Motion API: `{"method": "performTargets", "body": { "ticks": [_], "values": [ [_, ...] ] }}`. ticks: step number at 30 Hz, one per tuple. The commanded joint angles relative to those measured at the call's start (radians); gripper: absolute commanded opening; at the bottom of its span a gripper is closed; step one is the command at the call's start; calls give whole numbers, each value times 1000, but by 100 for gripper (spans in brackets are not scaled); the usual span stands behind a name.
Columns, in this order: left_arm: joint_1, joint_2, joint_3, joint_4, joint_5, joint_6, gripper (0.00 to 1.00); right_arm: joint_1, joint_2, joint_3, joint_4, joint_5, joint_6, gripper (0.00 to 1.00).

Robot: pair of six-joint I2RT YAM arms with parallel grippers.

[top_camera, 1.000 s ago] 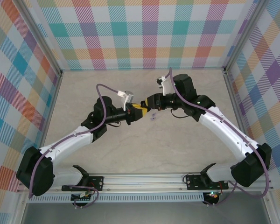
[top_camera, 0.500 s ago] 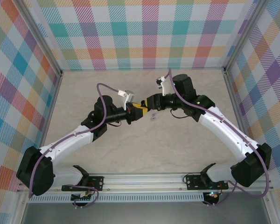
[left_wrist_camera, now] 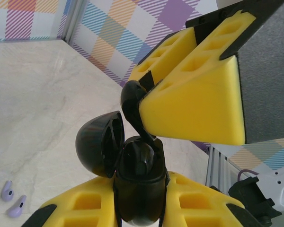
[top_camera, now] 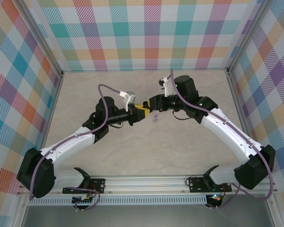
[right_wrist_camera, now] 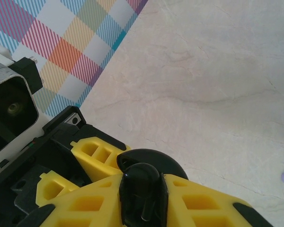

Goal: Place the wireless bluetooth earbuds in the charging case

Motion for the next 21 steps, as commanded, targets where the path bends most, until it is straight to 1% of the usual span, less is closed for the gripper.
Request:
{"method": "performTargets", "body": {
  "ticks": [1, 8, 15, 21],
  "values": [
    [-7, 3, 34, 7, -3, -17, 14, 5, -3, 5, 50, 12, 13, 23],
    [-7, 13, 36, 7, -17, -29, 14, 4, -13, -11, 84, 7, 34, 21],
    [-6, 17, 36, 42, -43, -81, 14, 6, -49, -59, 142, 11, 53, 21],
    [-7, 16, 40, 61, -33, -101, 14, 9, -60, -78, 147, 30, 52, 21]
  ]
}}
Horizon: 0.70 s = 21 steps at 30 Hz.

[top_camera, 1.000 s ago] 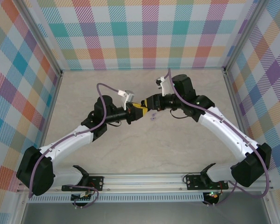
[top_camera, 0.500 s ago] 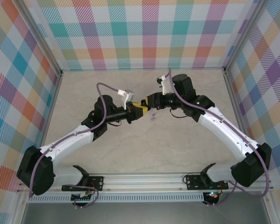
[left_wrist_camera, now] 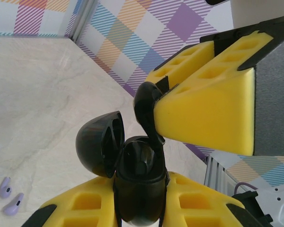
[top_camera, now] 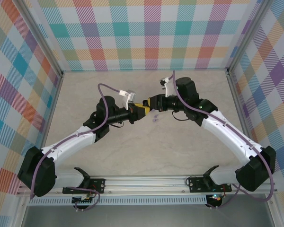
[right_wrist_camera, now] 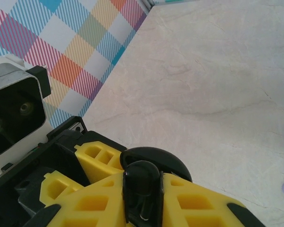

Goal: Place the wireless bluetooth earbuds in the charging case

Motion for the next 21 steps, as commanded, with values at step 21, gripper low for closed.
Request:
{"method": "performTargets", "body": {
  "ticks": [21],
  "values": [
    [-9, 4, 40, 50, 54, -32, 14, 21, -9, -6, 56, 20, 9, 21]
  ]
}}
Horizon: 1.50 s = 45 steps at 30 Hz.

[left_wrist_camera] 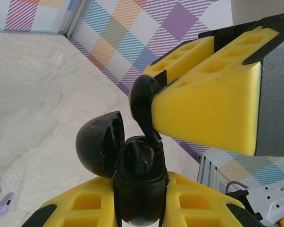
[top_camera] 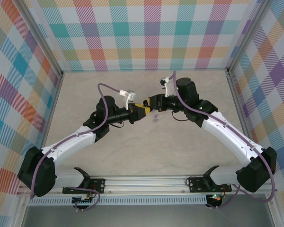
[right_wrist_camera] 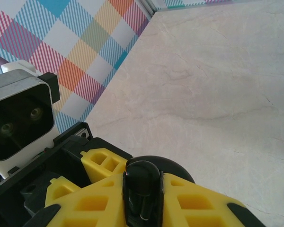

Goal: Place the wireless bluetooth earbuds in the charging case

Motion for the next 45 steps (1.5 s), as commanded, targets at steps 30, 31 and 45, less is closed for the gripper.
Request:
{"method": "performTargets", "body": {
  "ticks": [30, 31, 45],
  "values": [
    [-9, -23, 33, 47, -54, -18, 14, 23, -25, -28, -16, 21, -39, 22],
    [-10, -23, 33, 44, -55, -17, 15, 24, -25, -26, -19, 20, -42, 22],
    [-9, -38, 34, 29, -44, 25, 14, 23, -51, -4, -71, -6, -70, 25]
  ]
}}
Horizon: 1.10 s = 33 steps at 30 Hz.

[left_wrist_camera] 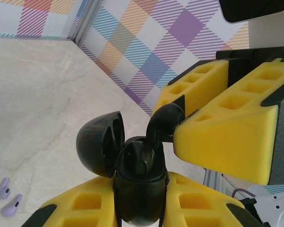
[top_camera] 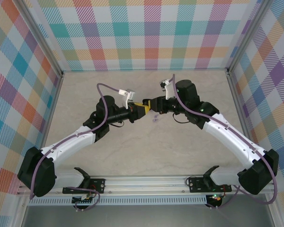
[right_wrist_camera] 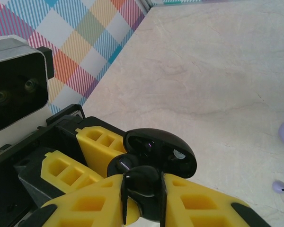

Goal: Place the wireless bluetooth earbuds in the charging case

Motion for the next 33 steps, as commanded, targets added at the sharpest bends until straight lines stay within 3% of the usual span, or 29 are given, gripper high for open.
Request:
{"method": "performTargets", "body": {
  "ticks": [1, 24, 33],
  "values": [
    [-8, -33, 31, 36, 7, 24, 14, 8, -19, 15, -32, -39, -20, 25],
    [-18, -70, 24, 17, 50, 124, 14, 9, 17, 81, -129, -154, -85, 27],
    [-19, -83, 17, 22, 49, 135, 14, 9, 16, 85, -144, -124, -89, 30]
  ]
}}
